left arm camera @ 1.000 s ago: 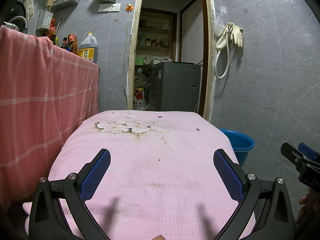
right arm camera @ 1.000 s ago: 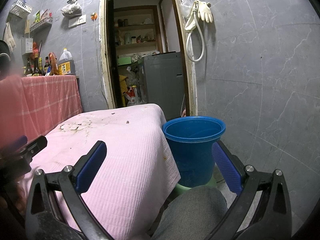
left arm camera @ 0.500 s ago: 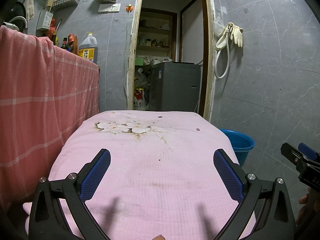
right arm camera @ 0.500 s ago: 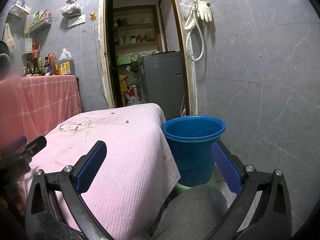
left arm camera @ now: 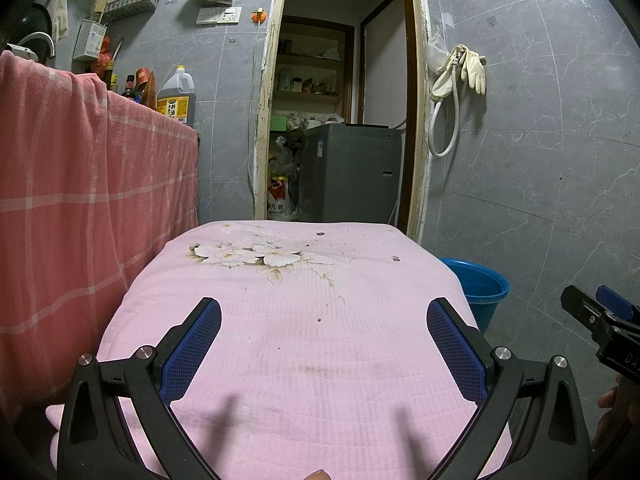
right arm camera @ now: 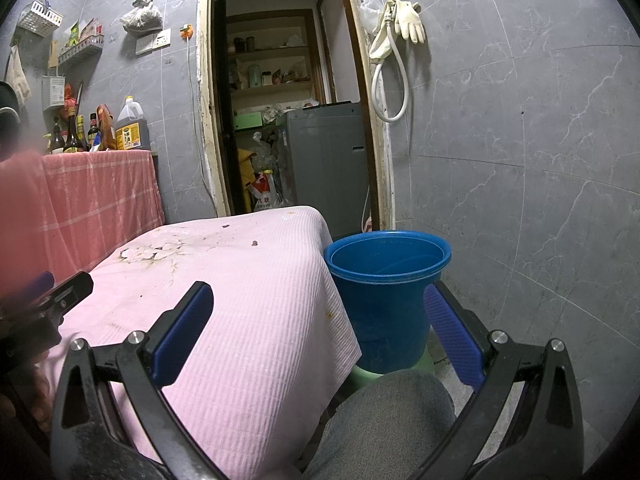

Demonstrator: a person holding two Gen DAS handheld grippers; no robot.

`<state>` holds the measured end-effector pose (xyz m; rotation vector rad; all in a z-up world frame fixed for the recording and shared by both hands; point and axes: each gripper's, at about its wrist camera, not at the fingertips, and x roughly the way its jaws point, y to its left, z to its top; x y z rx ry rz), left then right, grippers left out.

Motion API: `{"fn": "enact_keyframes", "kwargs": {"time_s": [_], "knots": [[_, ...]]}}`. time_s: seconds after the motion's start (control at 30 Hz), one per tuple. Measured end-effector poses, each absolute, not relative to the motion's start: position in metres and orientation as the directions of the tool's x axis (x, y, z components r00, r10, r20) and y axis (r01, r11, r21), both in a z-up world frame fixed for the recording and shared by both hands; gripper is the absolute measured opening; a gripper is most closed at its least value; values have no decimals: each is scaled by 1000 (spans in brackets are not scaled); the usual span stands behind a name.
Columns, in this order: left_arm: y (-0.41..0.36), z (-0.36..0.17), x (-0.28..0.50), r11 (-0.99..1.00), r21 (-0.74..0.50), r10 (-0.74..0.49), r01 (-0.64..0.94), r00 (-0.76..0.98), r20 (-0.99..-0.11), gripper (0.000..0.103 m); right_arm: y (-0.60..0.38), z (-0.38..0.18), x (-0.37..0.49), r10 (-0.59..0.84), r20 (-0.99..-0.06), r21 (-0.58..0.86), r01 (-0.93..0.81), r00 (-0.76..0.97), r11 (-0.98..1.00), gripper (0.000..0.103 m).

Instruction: Collect trash

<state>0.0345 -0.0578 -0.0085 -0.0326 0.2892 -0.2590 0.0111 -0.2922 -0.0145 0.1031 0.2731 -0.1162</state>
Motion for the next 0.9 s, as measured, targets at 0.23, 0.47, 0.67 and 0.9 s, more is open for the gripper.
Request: {"fn": "enact_keyframes", "kwargs": {"time_s": [0.23, 0.47, 0.67, 0.9], "knots": [[-58, -9, 34, 966, -68, -258, 249, 925, -278, 101, -291, -14, 11, -101, -274, 86, 129, 956, 988, 103], [-59, -10, 34, 966, -66, -257, 249, 926, -278, 101, -291, -14, 11, -101, -275, 87, 130, 956, 988, 103], [-59, -10, 34, 966, -66, -258, 249, 925, -278, 101, -291, -14, 11, -101, -276, 88, 130, 956, 988, 103], [-59, -10, 33, 966, -60, -256, 250, 927, -275, 101, -291, -14, 11, -101, -276, 88, 130, 956, 988, 103]]}}
